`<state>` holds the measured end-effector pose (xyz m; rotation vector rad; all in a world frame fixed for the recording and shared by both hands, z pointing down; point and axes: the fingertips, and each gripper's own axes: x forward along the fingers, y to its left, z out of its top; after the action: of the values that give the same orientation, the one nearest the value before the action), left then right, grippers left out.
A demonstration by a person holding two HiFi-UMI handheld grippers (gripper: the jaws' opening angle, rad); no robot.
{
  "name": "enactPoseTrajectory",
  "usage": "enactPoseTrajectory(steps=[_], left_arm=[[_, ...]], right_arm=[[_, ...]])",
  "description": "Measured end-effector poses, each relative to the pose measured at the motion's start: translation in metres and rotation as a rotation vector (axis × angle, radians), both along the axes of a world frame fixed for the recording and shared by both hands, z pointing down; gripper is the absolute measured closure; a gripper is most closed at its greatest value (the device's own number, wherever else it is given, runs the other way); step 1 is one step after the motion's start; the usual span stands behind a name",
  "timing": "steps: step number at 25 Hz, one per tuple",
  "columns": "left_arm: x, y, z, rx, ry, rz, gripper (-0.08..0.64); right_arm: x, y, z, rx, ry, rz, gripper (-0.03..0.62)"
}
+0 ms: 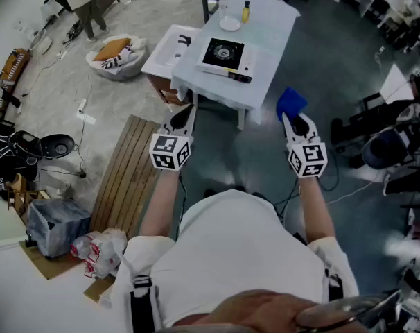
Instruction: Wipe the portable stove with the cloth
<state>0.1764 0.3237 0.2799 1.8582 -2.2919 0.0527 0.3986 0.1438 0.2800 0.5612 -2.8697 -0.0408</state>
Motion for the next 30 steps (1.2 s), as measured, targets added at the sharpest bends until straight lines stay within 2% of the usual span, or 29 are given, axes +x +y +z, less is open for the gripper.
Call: enactPoseTrajectory(steps=[16, 30], left_arm=[[0.003, -0.006, 0.005, -0.019, 0.010, -0.011, 0.528], [0.024, -0.031, 0.015, -0.033, 0.012, -0.075, 0.528]], right_arm=[[-0.002, -0.007, 0.000, -0.023, -0.011, -0.018, 0.502], [0.008, -0.053, 0.014, -0.069, -0.020, -0.054, 0.502]])
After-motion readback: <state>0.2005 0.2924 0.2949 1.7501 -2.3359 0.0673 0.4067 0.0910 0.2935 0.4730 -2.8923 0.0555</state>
